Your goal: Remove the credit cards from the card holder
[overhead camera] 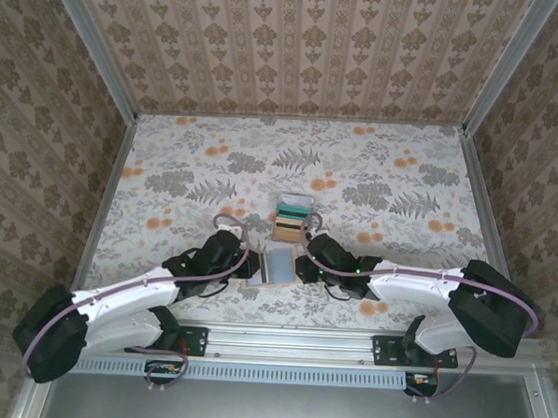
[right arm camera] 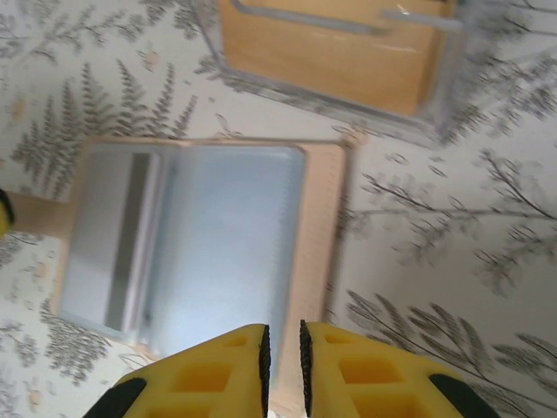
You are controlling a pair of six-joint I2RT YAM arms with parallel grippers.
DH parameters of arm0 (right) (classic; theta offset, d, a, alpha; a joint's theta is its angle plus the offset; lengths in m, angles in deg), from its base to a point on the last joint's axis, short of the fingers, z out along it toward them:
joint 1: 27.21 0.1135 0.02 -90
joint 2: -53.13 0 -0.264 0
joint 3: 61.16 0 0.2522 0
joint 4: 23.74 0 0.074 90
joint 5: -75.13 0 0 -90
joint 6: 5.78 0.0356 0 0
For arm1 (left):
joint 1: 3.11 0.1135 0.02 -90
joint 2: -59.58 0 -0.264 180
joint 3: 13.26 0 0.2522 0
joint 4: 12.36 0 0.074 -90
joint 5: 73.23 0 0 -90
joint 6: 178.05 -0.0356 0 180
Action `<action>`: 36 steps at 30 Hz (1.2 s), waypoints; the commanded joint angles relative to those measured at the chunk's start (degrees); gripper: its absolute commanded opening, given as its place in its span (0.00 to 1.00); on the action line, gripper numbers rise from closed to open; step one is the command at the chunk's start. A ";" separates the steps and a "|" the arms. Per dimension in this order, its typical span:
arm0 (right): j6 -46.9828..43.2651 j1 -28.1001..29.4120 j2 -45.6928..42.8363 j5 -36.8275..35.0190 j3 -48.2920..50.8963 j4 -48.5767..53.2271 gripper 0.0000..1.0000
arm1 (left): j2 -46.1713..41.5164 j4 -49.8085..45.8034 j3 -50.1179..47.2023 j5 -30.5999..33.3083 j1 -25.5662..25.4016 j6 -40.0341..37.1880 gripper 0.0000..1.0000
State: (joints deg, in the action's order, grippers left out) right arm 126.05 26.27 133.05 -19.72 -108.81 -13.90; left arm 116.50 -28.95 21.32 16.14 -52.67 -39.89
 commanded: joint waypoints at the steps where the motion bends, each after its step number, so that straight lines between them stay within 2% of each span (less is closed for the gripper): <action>1: -0.82 1.08 3.38 3.61 -3.86 -1.30 0.19 | -2.30 -4.13 -2.47 0.48 1.46 0.36 0.10; 13: 3.04 1.55 14.01 12.14 -10.95 -6.32 0.15 | 1.46 2.96 -4.13 -3.24 1.99 0.07 0.07; 23: 4.03 1.85 18.16 12.93 -13.88 -4.99 0.16 | 5.46 3.90 -3.93 -3.42 1.92 0.18 0.02; 36: 5.46 1.90 20.55 12.75 -14.26 -3.92 0.19 | 6.65 5.70 -5.04 -3.20 0.93 1.23 0.02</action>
State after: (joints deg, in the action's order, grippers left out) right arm 130.53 27.82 152.52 -7.48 -121.49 -18.78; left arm 122.06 -23.97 17.04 13.06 -51.14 -39.60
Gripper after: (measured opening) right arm 0.190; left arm 0.048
